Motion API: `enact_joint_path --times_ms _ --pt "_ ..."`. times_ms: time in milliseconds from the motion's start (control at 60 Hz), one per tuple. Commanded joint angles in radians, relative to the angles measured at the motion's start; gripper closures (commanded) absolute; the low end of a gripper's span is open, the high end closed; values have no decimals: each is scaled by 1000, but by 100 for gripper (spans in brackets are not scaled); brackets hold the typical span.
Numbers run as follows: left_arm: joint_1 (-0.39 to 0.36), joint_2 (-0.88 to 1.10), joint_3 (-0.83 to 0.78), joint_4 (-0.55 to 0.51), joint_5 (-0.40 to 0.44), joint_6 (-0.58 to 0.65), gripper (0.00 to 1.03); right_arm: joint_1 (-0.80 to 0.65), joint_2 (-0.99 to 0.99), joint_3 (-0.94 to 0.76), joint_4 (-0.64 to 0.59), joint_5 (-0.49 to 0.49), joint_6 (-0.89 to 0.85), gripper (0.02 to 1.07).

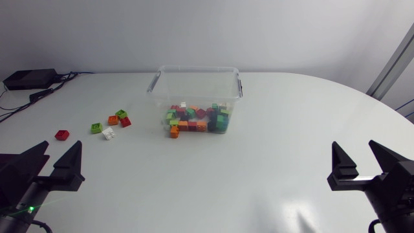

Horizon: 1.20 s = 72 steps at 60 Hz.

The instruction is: Place the duplo bricks in the container

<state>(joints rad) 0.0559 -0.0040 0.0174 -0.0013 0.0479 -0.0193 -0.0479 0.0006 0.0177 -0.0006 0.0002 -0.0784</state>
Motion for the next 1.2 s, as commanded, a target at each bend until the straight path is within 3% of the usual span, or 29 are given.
enact_joint_path --times_ms 0,400,600,817,1050,1183 --pt "-5 -10 -17 9 6 -7 5 3 -5 -19 -4 -3 16 6" --pt "-28 -11 4 14 6 -13 5 60 -7 -19 -4 -5 22 6" --pt "-28 30 190 -103 7 -50 6 140 -8 -18 7 9 16 6" --pt "-24 254 437 -195 7 -54 6 149 6 64 13 41 6 6" --pt "19 634 745 -370 7 -56 9 194 391 324 85 67 16 7" --pt "105 875 943 -583 13 15 10 411 611 433 143 248 16 7"
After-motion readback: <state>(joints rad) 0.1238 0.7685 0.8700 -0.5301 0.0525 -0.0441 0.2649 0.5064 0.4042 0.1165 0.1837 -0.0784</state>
